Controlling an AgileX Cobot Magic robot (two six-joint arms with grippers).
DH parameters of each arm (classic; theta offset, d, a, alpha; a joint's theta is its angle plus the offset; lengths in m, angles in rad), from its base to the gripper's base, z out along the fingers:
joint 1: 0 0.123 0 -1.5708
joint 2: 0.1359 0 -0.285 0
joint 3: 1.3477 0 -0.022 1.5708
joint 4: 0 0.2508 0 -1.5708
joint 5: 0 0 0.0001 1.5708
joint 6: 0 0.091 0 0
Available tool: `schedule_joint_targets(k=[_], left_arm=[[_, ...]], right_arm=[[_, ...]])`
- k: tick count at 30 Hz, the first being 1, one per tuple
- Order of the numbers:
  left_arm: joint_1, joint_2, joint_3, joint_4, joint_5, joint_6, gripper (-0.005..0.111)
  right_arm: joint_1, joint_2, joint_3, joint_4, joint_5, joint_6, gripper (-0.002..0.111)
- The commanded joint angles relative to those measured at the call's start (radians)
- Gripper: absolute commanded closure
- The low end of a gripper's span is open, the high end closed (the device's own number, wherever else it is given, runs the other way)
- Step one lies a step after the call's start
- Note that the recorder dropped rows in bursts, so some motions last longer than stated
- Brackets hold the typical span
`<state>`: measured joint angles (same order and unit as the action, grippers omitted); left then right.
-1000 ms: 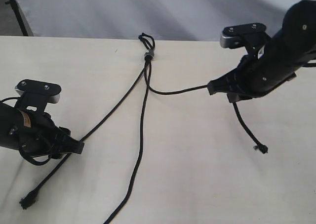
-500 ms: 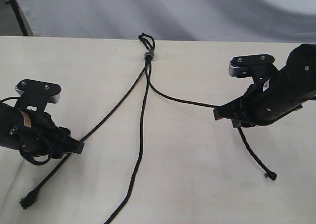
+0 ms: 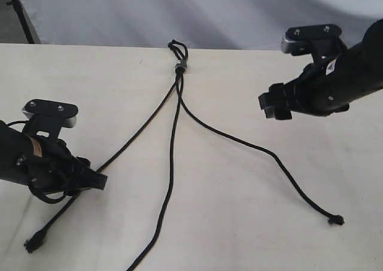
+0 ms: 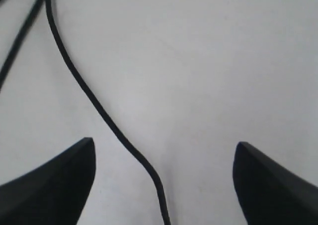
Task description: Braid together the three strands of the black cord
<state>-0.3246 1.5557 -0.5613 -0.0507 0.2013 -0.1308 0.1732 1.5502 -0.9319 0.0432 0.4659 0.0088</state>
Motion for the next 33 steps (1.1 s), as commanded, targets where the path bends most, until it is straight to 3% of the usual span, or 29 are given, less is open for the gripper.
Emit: schedule_joint_targets(k=[1,6,11,17,33], left_arm=[[-0.129,-0.008,-0.023,-0.036,0.013,0.002,0.057],[-0.318,0.004,-0.108,-0.036,0.015,0.002,0.057],[-0.422,0.078,-0.181,-0.032,0.015,0.003,0.057],[-0.431,0.174,-0.239,-0.004,0.062,0.017,0.057],[-0.431,0.265,-0.243,0.068,0.029,0.014,0.057]], right_arm=[[-0.005,-0.038,-0.017,-0.011,-0.047,-0.009,0.036],[-0.005,-0.030,-0.017,-0.043,-0.060,-0.009,0.036],[-0.005,-0.032,-0.017,-0.051,-0.068,-0.009,0.036],[-0.005,-0.032,-0.017,-0.051,-0.066,-0.009,0.036],[-0.005,-0.032,-0.017,-0.043,-0.068,-0.009,0.036]])
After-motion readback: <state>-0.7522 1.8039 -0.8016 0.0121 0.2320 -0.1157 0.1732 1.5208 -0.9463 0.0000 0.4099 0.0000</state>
